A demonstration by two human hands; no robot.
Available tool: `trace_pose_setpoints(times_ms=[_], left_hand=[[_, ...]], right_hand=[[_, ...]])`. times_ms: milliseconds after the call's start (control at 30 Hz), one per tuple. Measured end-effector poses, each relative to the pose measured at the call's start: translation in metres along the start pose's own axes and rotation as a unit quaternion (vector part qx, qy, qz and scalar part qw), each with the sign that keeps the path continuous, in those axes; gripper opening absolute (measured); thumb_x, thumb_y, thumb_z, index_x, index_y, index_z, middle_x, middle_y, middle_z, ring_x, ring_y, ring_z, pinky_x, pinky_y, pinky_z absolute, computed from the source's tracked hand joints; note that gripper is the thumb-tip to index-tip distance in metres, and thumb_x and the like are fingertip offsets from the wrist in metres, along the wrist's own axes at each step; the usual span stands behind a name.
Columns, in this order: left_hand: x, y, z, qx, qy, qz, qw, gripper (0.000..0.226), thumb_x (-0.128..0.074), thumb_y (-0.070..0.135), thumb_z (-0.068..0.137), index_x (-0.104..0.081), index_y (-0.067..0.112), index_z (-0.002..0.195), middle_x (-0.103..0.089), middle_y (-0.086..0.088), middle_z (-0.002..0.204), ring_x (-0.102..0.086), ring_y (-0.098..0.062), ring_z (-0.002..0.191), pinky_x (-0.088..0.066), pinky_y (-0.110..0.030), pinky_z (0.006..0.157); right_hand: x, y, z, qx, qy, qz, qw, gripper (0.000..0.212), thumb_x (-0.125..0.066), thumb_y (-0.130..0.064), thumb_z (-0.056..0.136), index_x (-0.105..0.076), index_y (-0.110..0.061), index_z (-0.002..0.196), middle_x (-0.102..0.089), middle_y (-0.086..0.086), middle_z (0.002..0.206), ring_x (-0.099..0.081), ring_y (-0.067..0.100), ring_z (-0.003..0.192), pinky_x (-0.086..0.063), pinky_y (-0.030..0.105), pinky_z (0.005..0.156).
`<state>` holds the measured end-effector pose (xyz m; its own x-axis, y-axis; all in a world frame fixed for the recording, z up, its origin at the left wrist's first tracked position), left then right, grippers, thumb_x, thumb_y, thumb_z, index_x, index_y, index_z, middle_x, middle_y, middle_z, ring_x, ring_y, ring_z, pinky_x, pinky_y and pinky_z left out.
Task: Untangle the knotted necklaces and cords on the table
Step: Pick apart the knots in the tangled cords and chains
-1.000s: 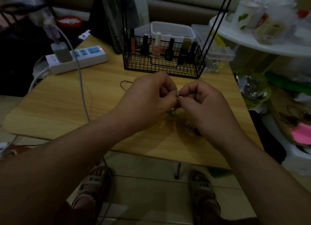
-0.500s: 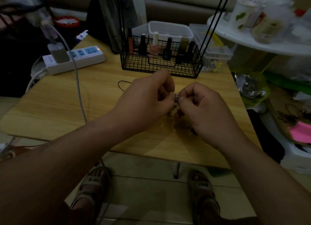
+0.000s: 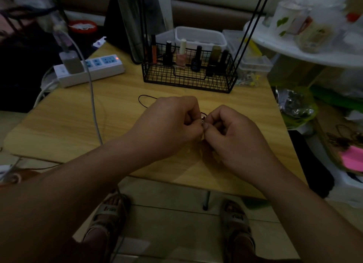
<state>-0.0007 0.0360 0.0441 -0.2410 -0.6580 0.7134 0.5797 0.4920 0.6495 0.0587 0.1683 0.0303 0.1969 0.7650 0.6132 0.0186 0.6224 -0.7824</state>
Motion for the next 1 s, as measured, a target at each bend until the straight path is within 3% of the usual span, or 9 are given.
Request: trace_pose_setpoints(times_ms=[100,167,267,333,467,633,833,1000], left_hand=[[0.002,0.001,-0.001,0.028,-0.002,-0.022,0.999,0.006,-0.072,0.028,0.086,-0.068,0.024,0.086,-0.068,0.006,0.071,-0.065,-0.007,0.068,-0.056,-0.032,0.062],[0.001,-0.003,-0.001,0.088,-0.006,-0.119,0.989,0.005,-0.072,0.022,0.088,-0.069,0.019,0.086,-0.072,0.000,0.071,-0.069,-0.008,0.065,-0.062,-0.033,0.066],[-0.007,-0.007,-0.006,0.153,-0.034,-0.209,0.965,0.006,-0.069,0.019,0.092,-0.071,0.015,0.088,-0.076,-0.004,0.077,-0.075,-0.018,0.071,-0.065,-0.048,0.076],[-0.010,-0.006,-0.008,0.155,-0.064,-0.193,0.967,0.007,-0.068,0.020,0.093,-0.071,0.014,0.090,-0.077,-0.004,0.078,-0.075,-0.017,0.071,-0.066,-0.046,0.077],[-0.011,-0.006,-0.009,0.138,-0.146,-0.106,0.974,0.008,-0.067,0.024,0.093,-0.071,0.017,0.090,-0.075,0.003,0.074,-0.072,-0.010,0.067,-0.062,-0.030,0.067],[-0.013,-0.007,-0.007,0.107,-0.180,-0.084,0.974,0.007,-0.067,0.020,0.095,-0.069,0.017,0.089,-0.075,0.000,0.075,-0.071,-0.013,0.066,-0.058,-0.029,0.064],[-0.015,-0.022,-0.003,0.139,-0.176,-0.166,0.960,0.006,-0.065,0.009,0.095,-0.067,0.005,0.090,-0.070,-0.001,0.073,-0.066,-0.013,0.064,-0.055,-0.023,0.061],[-0.014,-0.024,0.004,0.125,-0.201,-0.158,0.958,0.009,-0.064,0.012,0.097,-0.071,0.010,0.092,-0.075,-0.004,0.078,-0.071,-0.014,0.067,-0.056,-0.022,0.063]], right_hand=[[0.002,-0.001,0.000,-0.006,0.003,0.007,1.000,0.006,-0.064,-0.027,0.095,-0.064,-0.029,0.089,-0.069,-0.004,0.075,-0.061,0.006,0.061,-0.044,0.018,0.048],[0.003,0.001,-0.001,-0.026,0.003,0.047,0.999,0.009,-0.061,-0.029,0.097,-0.065,-0.029,0.089,-0.073,-0.001,0.080,-0.064,0.011,0.063,-0.049,0.026,0.053],[0.002,0.003,-0.003,-0.041,-0.006,0.077,0.996,0.013,-0.057,-0.031,0.100,-0.066,-0.027,0.090,-0.073,0.004,0.084,-0.063,0.021,0.066,-0.048,0.034,0.056],[0.000,0.002,-0.005,-0.027,-0.019,0.058,0.998,0.012,-0.056,-0.033,0.098,-0.065,-0.028,0.091,-0.072,0.000,0.083,-0.061,0.013,0.063,-0.047,0.028,0.055],[-0.004,-0.001,-0.008,0.004,-0.050,0.008,0.999,0.007,-0.058,-0.035,0.093,-0.063,-0.031,0.090,-0.066,-0.009,0.078,-0.058,0.005,0.063,-0.042,0.018,0.049],[-0.005,-0.011,-0.005,0.045,-0.068,-0.056,0.995,0.005,-0.063,-0.029,0.094,-0.061,-0.029,0.089,-0.063,-0.009,0.076,-0.059,0.006,0.067,-0.046,0.023,0.054],[-0.010,-0.016,0.002,0.056,-0.063,-0.064,0.994,0.008,-0.067,-0.026,0.092,-0.060,-0.030,0.092,-0.065,-0.011,0.082,-0.060,0.005,0.075,-0.050,0.027,0.061],[-0.012,-0.011,0.008,0.038,-0.060,-0.043,0.997,0.006,-0.067,-0.025,0.092,-0.061,-0.028,0.091,-0.067,-0.006,0.083,-0.061,0.009,0.073,-0.052,0.033,0.062]])
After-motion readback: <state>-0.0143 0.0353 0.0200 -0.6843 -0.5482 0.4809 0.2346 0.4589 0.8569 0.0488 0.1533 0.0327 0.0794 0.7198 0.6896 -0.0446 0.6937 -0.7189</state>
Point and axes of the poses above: each hand's wrist, its own z-axis towards the middle knuckle, its own x-axis out of the back of the hand, y = z × x, the point moved 8 cm from there along z, towards the middle knuckle
